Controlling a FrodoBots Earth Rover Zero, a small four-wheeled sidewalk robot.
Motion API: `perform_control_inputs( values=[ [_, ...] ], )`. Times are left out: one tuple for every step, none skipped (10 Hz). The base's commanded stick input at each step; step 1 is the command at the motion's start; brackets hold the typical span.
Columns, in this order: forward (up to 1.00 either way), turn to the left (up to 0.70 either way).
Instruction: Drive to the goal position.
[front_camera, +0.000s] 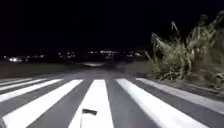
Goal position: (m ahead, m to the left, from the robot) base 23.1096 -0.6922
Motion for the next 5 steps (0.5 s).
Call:
perform_control_inputs(
  values=[
    [0.70, 0.00],
    [0.70, 0.00],
    [0.70, 0.00],
    [0.70, 0.00],
    [0.70, 0.00]
  ],
)
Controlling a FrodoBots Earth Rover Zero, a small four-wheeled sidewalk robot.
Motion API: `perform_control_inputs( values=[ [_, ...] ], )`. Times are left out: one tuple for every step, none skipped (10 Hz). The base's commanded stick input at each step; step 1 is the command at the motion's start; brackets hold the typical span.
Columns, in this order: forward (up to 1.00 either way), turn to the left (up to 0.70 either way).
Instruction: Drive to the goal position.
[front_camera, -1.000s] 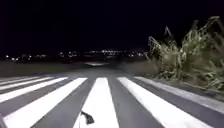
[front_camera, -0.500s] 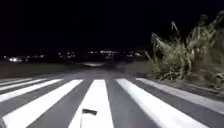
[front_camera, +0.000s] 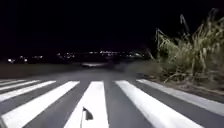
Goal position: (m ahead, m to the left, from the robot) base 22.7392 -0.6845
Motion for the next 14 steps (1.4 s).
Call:
perform_control_inputs(
  values=[
    [0.70, 0.00],
    [0.70, 0.00],
    [0.70, 0.00],
    [0.70, 0.00],
    [0.70, 0.00],
    [0.70, 0.00],
    [0.70, 0.00],
    [0.70, 0.00],
    [0.70, 0.00],
    [0.70, 0.00],
    [0.70, 0.00],
    [0.70, 0.00],
    [0.70, 0.00],
    [0.70, 0.00]
  ],
)
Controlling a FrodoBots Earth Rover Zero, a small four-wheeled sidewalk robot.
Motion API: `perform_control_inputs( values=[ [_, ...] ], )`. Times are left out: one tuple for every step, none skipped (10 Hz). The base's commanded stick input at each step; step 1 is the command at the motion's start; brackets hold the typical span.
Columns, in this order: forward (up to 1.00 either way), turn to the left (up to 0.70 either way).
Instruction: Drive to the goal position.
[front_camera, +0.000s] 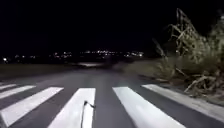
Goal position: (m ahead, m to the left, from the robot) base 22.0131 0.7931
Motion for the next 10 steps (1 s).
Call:
perform_control_inputs(
  values=[
    [0.70, 0.00],
    [0.70, 0.00],
    [0.70, 0.00],
    [0.70, 0.00],
    [0.70, 0.00],
    [0.70, 0.00],
    [0.70, 0.00],
    [0.70, 0.00],
    [0.70, 0.00],
    [0.70, 0.00]
  ],
)
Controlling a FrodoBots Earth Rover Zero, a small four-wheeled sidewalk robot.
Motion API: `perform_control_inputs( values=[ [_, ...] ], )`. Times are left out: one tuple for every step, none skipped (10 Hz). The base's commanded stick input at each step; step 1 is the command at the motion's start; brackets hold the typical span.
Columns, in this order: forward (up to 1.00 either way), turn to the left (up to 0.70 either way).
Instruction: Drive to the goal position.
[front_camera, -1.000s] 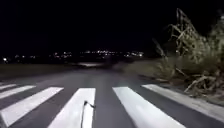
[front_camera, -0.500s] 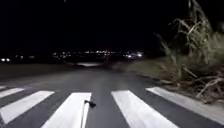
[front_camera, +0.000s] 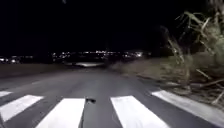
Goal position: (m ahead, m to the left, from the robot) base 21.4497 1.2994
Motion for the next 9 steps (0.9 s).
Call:
perform_control_inputs(
  values=[
    [0.70, 0.00],
    [0.70, 0.00],
    [0.70, 0.00],
    [0.70, 0.00],
    [0.70, 0.00],
    [0.70, 0.00],
    [0.70, 0.00],
    [0.70, 0.00],
    [0.70, 0.00]
  ],
)
